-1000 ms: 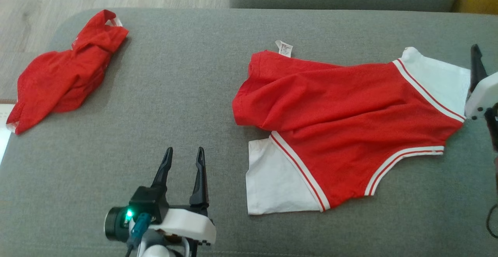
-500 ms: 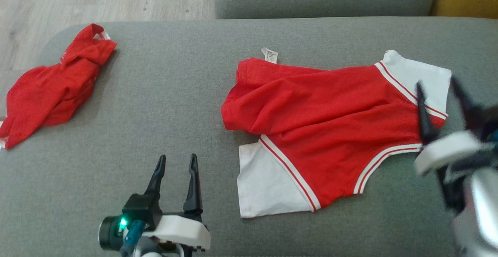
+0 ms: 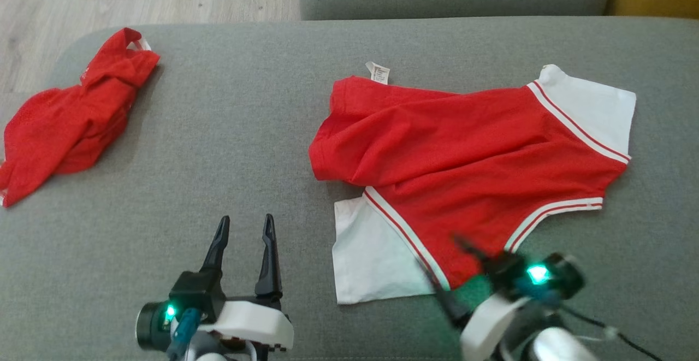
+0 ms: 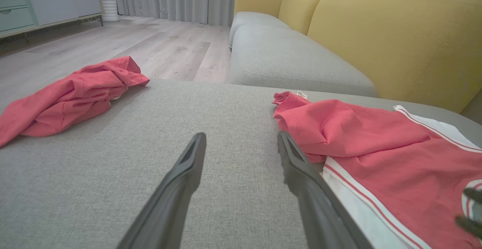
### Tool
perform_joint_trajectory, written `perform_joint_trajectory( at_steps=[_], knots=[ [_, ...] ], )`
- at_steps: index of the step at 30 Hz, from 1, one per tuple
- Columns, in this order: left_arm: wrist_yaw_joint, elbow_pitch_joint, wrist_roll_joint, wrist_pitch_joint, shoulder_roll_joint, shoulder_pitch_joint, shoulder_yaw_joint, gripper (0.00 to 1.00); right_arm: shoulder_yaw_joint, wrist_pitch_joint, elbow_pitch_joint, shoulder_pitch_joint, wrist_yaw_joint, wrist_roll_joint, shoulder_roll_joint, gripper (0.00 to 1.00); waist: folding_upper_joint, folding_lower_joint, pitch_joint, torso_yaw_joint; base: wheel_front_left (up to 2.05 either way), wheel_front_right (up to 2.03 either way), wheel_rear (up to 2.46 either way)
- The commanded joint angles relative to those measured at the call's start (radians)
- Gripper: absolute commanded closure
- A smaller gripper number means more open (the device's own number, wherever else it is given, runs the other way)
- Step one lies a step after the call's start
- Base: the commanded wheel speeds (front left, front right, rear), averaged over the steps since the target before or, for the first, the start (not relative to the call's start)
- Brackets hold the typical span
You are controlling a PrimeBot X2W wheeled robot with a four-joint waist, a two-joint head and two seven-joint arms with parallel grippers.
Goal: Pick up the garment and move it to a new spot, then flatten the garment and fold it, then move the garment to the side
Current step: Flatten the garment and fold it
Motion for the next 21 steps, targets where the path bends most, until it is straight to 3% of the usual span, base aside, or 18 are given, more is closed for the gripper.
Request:
perform_joint_trajectory(
  at_steps=[1,8,17,18,19,21],
  knots=[
    [0.0,-0.031,0.009,-0.012,-0.004,-0.038,0.025,0.0,0.072,0.036,-0.024,-0.052,0.008,0.02,-0.036,0.0,0.0,0.0,0.004,0.001,0.0,0.0,0.0],
    [0.003,-0.031,-0.002,-0.012,-0.004,-0.06,0.0,0.0,0.341,0.233,0.005,-0.187,0.008,0.132,-0.142,0.0,0.0,0.0,0.031,0.023,0.0,0.0,0.0],
    [0.021,-0.032,-0.022,-0.012,-0.004,-0.071,-0.015,0.0,0.499,0.399,0.062,-0.278,0.008,0.229,-0.215,0.0,0.0,0.0,0.041,0.065,0.0,0.0,0.0],
    [0.022,-0.033,-0.023,-0.012,-0.004,-0.07,-0.015,0.0,0.508,0.405,0.066,-0.283,0.008,0.232,-0.22,0.54,0.0,0.0,0.042,0.067,0.0,0.0,0.0],
    [0.023,-0.034,-0.023,-0.012,-0.004,-0.07,-0.014,0.0,0.505,0.403,0.071,-0.287,0.008,0.236,-0.221,1.0,0.0,0.0,0.042,0.067,0.0,0.0,0.0],
    [0.024,-0.036,-0.023,-0.012,-0.004,-0.069,-0.012,0.0,0.504,0.405,0.08,-0.294,0.008,0.239,-0.226,1.0,0.0,0.0,0.042,0.066,0.0,0.0,0.0]
  ],
)
